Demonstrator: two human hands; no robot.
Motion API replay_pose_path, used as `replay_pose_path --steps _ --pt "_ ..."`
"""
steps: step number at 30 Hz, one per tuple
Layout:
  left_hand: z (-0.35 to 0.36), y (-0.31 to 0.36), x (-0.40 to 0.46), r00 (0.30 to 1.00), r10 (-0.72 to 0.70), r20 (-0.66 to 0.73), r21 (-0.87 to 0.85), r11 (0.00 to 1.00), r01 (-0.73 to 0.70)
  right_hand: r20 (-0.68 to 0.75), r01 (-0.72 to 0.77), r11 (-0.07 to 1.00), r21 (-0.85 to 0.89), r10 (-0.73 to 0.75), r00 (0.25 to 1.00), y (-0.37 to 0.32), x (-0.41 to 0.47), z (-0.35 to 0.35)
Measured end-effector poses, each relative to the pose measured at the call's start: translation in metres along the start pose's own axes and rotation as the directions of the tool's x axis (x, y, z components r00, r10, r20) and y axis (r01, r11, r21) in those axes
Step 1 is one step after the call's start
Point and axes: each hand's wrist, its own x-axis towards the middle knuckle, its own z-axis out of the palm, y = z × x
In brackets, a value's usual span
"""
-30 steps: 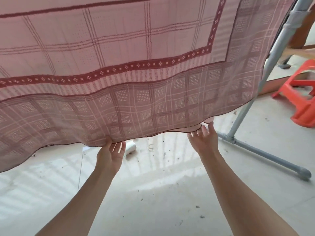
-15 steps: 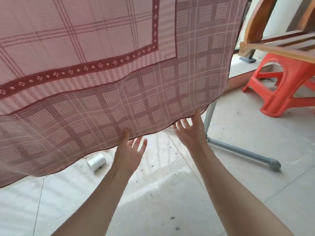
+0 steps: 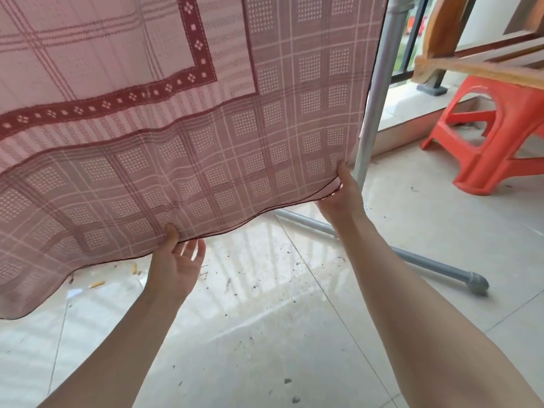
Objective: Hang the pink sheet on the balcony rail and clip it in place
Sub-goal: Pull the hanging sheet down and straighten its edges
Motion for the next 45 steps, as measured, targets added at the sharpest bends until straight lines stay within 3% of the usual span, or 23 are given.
replay_pose_path --steps 2,6,15,25,31,36,39,42,45 --pt "0.0 0.0 0.001 1.0 -0.003 0.0 0.006 1.0 0.003 0.003 0.038 0.999 0.036 -0.039 0.999 -0.007 0.002 -0.005" --pt "0.0 -0.007 0.002 0.999 -0.032 0.017 0.003 0.999 0.032 -0.128 0.112 0.993 0.043 -0.106 0.986 -0.014 0.006 -0.019" --pt "0.008 -0.021 0.003 0.999 -0.025 0.041 0.085 0.996 0.022 -0.291 0.123 0.983 0.138 -0.078 0.953 -0.029 0.01 -0.04" --pt "0.002 -0.028 0.001 0.999 0.027 -0.031 0.144 0.989 -0.022 -0.335 0.069 0.982 0.177 -0.006 0.942 -0.032 0.016 -0.033" --pt "0.008 -0.028 -0.006 0.999 0.021 -0.035 0.196 0.98 -0.013 -0.436 0.135 0.979 0.154 -0.055 0.898 -0.034 0.003 -0.02" --pt "0.007 -0.028 -0.01 1.0 -0.017 0.017 0.135 0.991 0.015 -0.357 0.129 0.99 0.056 -0.1 0.929 -0.037 -0.005 -0.019" --pt "0.007 -0.03 -0.011 1.0 -0.009 -0.007 0.142 0.99 0.01 -0.403 0.199 0.972 0.125 -0.133 0.905 -0.038 -0.002 -0.028" --pt "0.003 -0.029 -0.009 0.999 -0.014 -0.03 0.163 0.986 0.019 -0.391 0.224 0.974 -0.023 -0.215 0.895 -0.035 -0.005 -0.029" --pt "-0.003 -0.023 -0.009 0.998 -0.058 0.006 0.194 0.979 0.056 -0.36 0.154 0.961 -0.23 -0.231 0.904 -0.032 -0.011 -0.032"
